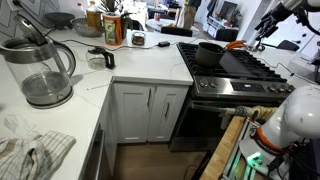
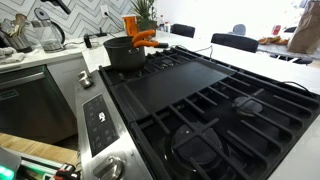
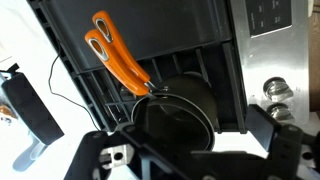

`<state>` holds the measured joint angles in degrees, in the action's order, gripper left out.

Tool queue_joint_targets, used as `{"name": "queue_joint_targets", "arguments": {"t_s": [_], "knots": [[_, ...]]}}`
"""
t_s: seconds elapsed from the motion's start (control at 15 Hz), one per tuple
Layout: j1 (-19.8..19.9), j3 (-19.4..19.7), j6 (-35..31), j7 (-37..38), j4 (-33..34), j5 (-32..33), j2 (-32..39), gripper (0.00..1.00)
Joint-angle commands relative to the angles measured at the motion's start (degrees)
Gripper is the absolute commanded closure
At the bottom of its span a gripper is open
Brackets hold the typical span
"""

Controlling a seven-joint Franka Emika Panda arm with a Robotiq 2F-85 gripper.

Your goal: Unstack the pots on the stove

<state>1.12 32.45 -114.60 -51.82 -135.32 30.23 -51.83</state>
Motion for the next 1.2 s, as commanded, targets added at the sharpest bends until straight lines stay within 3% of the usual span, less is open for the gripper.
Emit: {"name": "queue_joint_targets", "arguments": {"t_s": [0.0, 0.2, 0.4, 0.47, 0.67, 1.0, 1.13], "knots": [[-4.11, 5.83, -0.02, -7.18, 8.97, -9.10, 10.37, 0.00], [-5.51, 9.06, 2.03, -11.69, 13.87, -16.14, 16.88, 0.00], [-3.76, 10.88, 0.85, -14.62, 16.97, -19.76, 23.14, 0.00], [-0.85, 6.93, -0.35, -13.03, 13.13, -19.19, 19.42, 0.00], [-0.47, 7.78, -0.26, -14.35, 15.66, -20.81, 23.50, 0.00], [-0.39, 7.77, -0.25, -14.39, 16.28, -20.88, 24.12, 0.00], [-0.55, 8.88, 0.11, -15.18, 17.18, -23.87, 25.43, 0.00]]}}
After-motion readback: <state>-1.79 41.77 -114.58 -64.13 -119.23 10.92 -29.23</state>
